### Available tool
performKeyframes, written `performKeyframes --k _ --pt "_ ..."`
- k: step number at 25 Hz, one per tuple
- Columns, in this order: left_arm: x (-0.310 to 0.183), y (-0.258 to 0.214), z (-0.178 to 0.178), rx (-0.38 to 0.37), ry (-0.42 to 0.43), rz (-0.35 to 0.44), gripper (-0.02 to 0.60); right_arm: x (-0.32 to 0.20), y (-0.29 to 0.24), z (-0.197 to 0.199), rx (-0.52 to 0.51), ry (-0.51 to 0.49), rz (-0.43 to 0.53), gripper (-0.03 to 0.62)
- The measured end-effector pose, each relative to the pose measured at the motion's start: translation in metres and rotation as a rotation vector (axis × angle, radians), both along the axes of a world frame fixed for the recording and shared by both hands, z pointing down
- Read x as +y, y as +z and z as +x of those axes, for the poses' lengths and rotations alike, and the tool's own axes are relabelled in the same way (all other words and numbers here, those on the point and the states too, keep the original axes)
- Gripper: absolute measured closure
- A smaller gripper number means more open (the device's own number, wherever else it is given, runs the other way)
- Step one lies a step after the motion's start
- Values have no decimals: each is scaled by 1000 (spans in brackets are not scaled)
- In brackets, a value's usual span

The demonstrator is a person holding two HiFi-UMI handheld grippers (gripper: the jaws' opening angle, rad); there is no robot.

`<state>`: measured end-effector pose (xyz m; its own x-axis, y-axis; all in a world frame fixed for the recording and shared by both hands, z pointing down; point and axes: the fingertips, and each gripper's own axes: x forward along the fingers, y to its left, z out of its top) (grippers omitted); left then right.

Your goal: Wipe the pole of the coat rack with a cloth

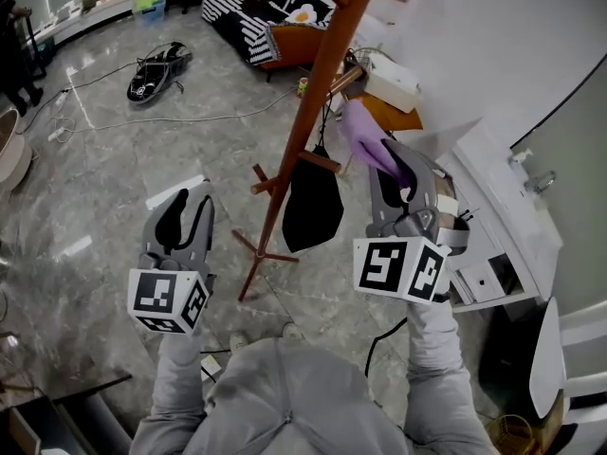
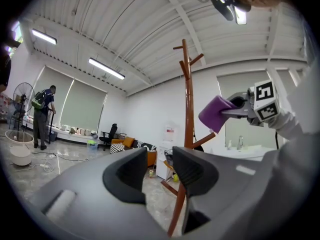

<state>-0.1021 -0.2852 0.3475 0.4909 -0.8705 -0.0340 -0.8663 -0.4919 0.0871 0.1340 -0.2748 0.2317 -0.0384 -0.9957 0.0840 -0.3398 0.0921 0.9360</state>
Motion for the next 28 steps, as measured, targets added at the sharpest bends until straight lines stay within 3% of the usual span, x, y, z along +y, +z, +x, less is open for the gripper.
performKeyframes --k 3,5,9,14,20,28 --pt "-1 -1 5 4 4 1 419 -4 1 1 154 1 1 536" --pt "-1 -1 6 5 4 1 419 -9 -4 1 204 3 23 537" --pt "-2 1 0 9 -14 0 419 -27 -38 7 263 34 146 536" --pt "-1 3 -11 12 -49 -2 419 -59 -56 -5 501 17 277 537" --pt "1 6 -27 12 -102 -9 419 -81 -17 -16 770 -150 286 536" --pt "-2 5 -18 -4 -113 -13 419 -96 7 -20 919 -203 265 536"
